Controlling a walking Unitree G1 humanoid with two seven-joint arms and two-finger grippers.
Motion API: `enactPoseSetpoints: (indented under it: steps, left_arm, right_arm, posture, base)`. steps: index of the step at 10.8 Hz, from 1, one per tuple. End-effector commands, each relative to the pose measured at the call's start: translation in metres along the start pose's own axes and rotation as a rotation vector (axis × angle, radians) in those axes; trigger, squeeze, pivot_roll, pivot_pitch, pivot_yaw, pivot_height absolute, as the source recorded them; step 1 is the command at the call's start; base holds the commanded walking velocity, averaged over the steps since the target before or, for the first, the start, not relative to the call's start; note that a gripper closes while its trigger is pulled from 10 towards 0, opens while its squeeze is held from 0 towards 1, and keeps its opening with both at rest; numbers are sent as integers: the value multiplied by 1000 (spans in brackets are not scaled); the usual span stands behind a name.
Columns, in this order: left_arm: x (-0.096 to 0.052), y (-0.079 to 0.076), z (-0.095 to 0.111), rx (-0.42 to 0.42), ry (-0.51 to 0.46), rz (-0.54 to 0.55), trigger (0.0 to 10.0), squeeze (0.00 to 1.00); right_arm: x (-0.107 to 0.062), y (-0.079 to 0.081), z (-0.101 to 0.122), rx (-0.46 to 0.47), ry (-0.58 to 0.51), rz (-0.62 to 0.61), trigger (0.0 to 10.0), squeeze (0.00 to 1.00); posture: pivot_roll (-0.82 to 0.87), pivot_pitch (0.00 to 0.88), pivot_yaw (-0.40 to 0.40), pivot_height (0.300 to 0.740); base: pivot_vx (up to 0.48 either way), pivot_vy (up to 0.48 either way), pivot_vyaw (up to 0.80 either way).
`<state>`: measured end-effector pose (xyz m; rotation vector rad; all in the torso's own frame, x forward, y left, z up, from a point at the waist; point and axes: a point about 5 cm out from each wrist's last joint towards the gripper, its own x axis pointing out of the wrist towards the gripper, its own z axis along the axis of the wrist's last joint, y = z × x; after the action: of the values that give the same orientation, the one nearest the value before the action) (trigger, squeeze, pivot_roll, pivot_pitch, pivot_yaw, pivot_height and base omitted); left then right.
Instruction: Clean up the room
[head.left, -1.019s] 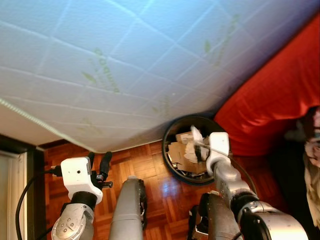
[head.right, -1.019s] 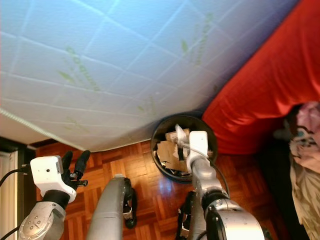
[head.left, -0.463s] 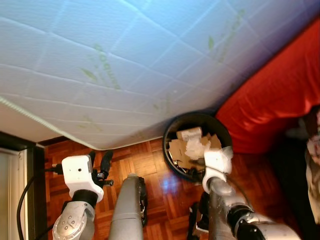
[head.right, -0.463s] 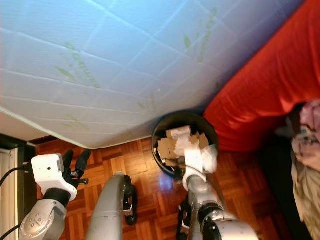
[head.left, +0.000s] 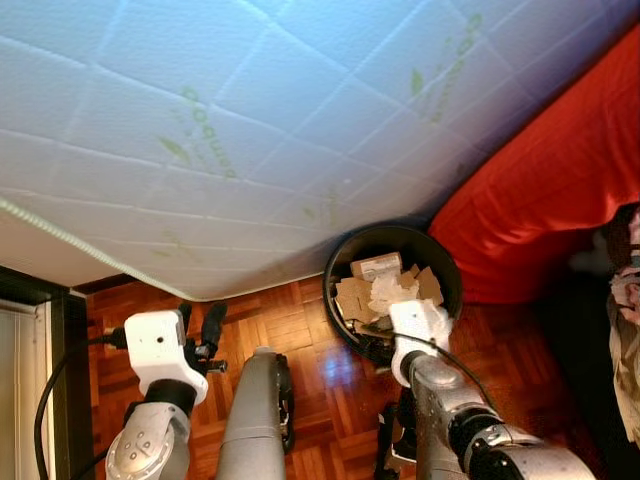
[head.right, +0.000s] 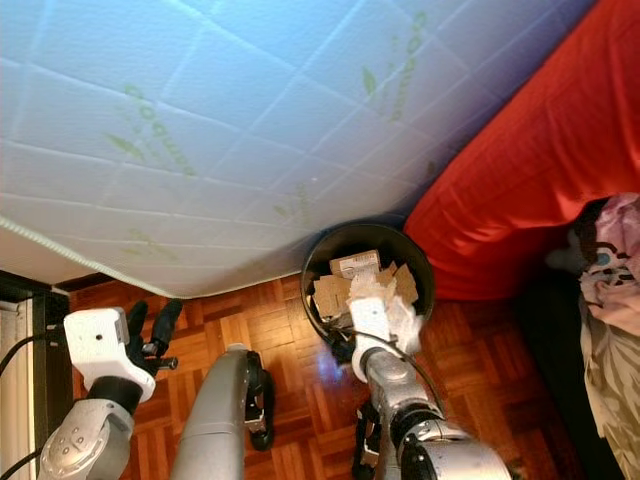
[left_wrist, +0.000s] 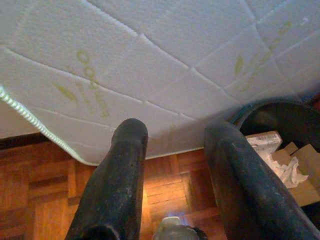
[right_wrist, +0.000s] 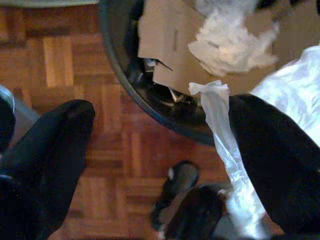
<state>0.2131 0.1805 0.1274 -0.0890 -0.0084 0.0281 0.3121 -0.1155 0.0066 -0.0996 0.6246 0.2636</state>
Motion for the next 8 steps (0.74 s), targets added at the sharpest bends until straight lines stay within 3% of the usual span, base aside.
enactPoseSetpoints:
  steps: [1, 2, 3, 6, 8]
  left_arm:
    - [-6, 2, -6, -1, 34, 16, 10000, 0]
    - [-6, 2, -5, 0, 32, 18, 10000, 0]
    - [-7, 3, -5, 1, 32, 19, 10000, 0]
    - [-10, 3, -6, 3, 40, 20, 10000, 0]
    - [-12, 2, -6, 7, 43, 17, 10000, 0]
  right_arm:
    - [-1, 8, -12, 2, 25, 61, 10000, 0]
    - [0, 16, 1, 101, -54, 144, 10000, 0]
    - [0, 15, -1, 72, -33, 129, 10000, 0]
    - [-4, 0, -29, -104, 150, -23, 10000, 0]
    - [-6, 4, -43, -201, 225, 3, 10000, 0]
  posture:
    - [293, 459, 25, 642]
    - [297, 463, 25, 642]
    - [295, 463, 26, 642]
    - [306, 470, 29, 642]
    - [311, 477, 32, 642]
  base:
    - [0, 0, 0]
    - [0, 0, 0]
    - [0, 0, 0]
    - [0, 0, 0]
    - [0, 0, 0]
